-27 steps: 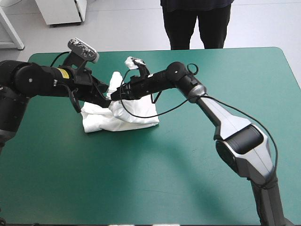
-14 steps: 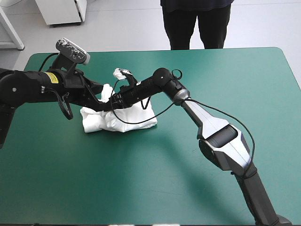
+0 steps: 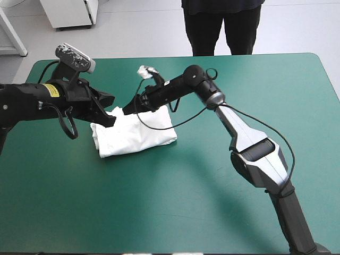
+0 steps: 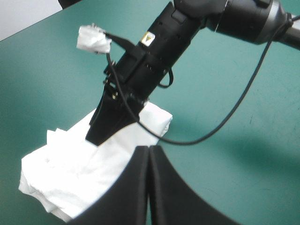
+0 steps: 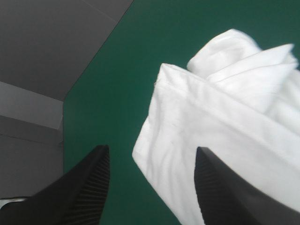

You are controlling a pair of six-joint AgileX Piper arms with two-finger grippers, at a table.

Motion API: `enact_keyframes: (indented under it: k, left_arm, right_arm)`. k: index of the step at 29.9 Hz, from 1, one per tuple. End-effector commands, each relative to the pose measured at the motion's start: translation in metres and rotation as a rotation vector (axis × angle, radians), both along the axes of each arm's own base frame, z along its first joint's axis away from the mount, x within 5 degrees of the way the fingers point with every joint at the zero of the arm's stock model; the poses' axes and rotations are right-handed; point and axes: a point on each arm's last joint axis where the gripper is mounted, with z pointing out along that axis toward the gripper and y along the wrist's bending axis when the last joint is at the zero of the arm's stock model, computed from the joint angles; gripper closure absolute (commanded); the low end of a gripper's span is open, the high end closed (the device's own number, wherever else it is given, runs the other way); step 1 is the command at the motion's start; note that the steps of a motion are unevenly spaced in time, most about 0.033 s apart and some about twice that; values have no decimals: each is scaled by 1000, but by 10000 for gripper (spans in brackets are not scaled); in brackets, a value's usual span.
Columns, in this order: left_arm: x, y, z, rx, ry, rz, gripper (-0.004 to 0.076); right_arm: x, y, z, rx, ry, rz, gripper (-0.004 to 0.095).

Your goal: Fold the cloth

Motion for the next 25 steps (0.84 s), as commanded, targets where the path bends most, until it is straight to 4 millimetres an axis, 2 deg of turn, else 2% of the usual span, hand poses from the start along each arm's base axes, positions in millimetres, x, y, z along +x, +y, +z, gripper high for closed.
enact_keyframes:
  k: [1, 5, 8, 14, 17, 25]
  left_arm:
    - [-20, 4, 14, -44, -25, -21, 746]
    - [-28, 3, 18, -75, -30, -41, 746]
    - [-28, 4, 18, -71, -34, -37, 746]
    - [-27, 6, 17, -41, -49, -31, 734]
    - [-27, 6, 17, -32, -55, -37, 681]
    - [-26, 8, 17, -13, -62, -26, 421]
  right_arm:
    - [2, -41, 67, 23, -70, -99, 381]
    - [9, -78, 95, -45, -139, -234, 381]
    - [11, -96, 102, -172, -195, -332, 381]
    - [6, -105, 103, -256, -188, -379, 381]
    - [1, -106, 91, -314, -149, -371, 381]
    - [2, -103, 40, -390, -3, -306, 380]
